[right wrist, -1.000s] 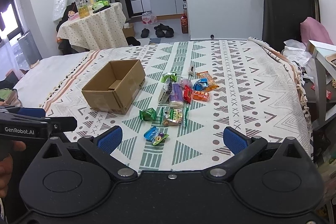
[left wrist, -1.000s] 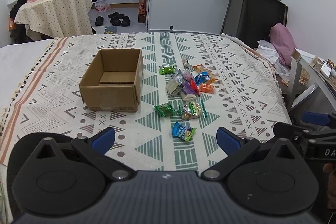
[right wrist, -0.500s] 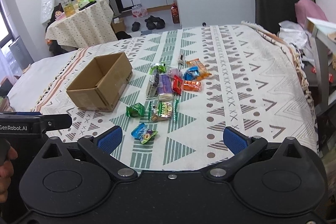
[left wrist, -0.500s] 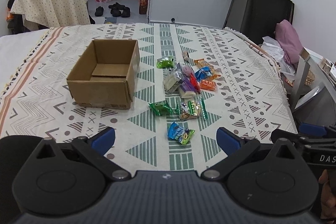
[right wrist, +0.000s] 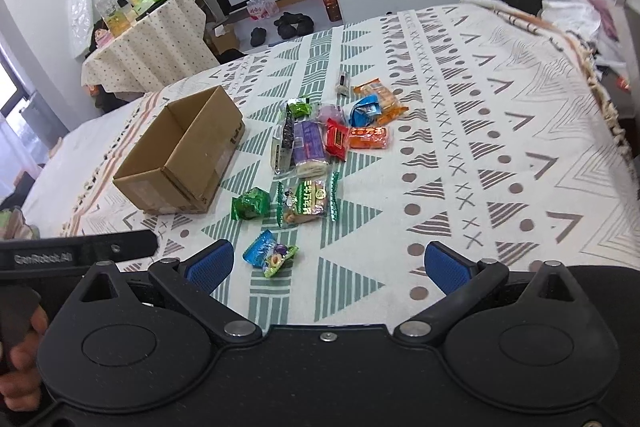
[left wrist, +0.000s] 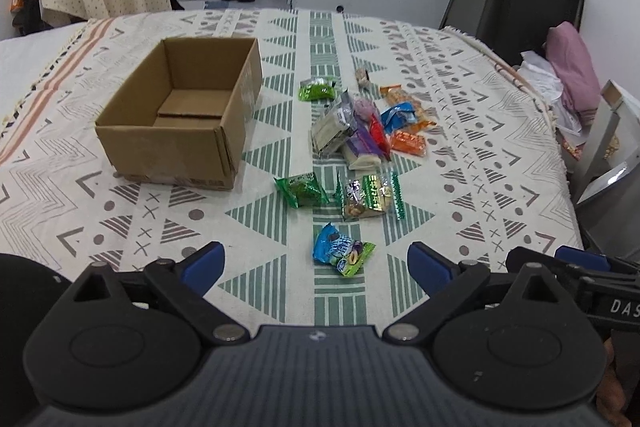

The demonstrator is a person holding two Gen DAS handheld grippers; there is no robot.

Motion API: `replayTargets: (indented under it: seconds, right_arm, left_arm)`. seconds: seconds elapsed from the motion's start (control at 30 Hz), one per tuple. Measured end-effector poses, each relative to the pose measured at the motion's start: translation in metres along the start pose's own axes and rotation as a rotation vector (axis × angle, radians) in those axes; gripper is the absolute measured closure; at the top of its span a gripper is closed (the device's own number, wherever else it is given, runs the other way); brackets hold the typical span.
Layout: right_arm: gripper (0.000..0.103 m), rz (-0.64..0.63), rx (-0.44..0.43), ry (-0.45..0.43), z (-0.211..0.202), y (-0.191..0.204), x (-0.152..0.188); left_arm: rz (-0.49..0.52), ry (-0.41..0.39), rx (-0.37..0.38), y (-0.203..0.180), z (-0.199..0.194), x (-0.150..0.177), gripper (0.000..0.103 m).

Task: Organize snacks
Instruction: 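Move the left gripper to the blue packet while the right gripper approaches the gold-green packet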

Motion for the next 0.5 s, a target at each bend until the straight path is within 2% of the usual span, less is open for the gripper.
replayTargets:
  seconds: [0.17, 0.3, 0.5]
  right_arm:
    - [0.01, 0.044, -0.031, 0.021, 0.019, -0.007, -0.002]
    - [0.021, 0.077, -0.074, 0.051, 0.033, -0.009, 0.0]
    - [0.021, 0.13, -0.096, 0.08, 0.055, -0.016, -0.005]
  left_arm:
    - [-0.038, 0.038, 0.004, -0.001, 0.024, 0.0, 0.011]
    - [-0.051, 0.059, -0.003, -0.003, 0.042, 0.0, 0.014]
    - [-0.083, 0.111, -0.018, -0.005, 0.071, 0.002, 0.022]
Point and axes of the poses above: each gripper's, at about its wrist camera, not at the fingertips, and z roughly the way its jaws point, y to its left, x to its underside, the point moved 10 cm from there along z, roughly the way its jaws point, and after that the axes turned 4 degrees about x, right-handed, at the moved point
